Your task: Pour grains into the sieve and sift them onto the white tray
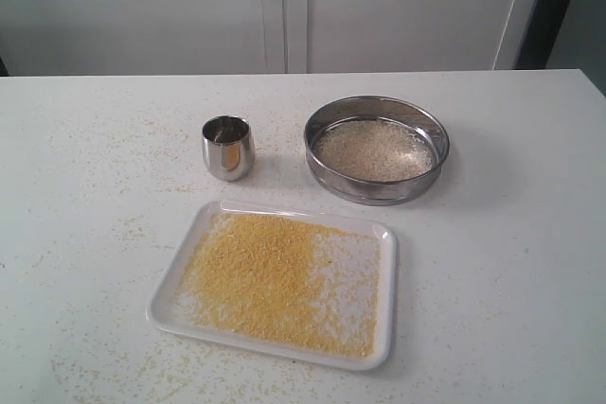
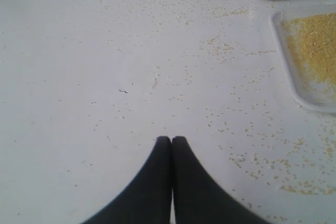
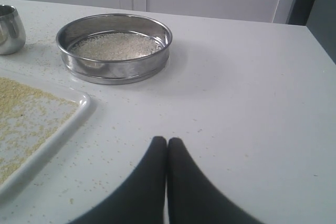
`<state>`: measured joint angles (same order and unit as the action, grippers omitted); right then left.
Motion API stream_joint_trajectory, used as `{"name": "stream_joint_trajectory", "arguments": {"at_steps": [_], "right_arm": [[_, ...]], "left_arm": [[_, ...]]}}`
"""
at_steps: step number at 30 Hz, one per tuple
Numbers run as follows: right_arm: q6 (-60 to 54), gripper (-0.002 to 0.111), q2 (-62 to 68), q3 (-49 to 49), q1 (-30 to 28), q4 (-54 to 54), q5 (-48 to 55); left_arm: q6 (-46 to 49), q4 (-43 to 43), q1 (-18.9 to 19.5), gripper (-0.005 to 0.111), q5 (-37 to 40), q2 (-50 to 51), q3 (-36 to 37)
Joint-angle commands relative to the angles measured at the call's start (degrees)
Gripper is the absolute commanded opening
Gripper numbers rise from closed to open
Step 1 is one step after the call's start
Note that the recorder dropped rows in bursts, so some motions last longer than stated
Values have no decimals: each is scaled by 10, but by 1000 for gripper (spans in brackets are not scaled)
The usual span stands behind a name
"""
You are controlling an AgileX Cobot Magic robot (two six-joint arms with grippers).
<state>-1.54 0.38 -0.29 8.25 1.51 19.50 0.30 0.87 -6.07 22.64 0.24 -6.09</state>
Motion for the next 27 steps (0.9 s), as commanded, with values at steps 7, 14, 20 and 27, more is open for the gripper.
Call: {"name": "stream_joint_trajectory", "arguments": {"at_steps": [7, 14, 20, 27], "right_arm": [[2, 0, -4, 3, 2, -1, -2], [2, 0, -4, 3, 2, -1, -2], [2, 0, -4, 3, 2, -1, -2], [2, 0, -4, 3, 2, -1, -2]], "left_arm": [[1, -9, 3, 0, -3, -2, 29], [2, -23, 3, 0, -29, -2, 61], [2, -25, 3, 0, -53, -2, 61], [2, -25, 3, 0, -114, -2, 61]]}}
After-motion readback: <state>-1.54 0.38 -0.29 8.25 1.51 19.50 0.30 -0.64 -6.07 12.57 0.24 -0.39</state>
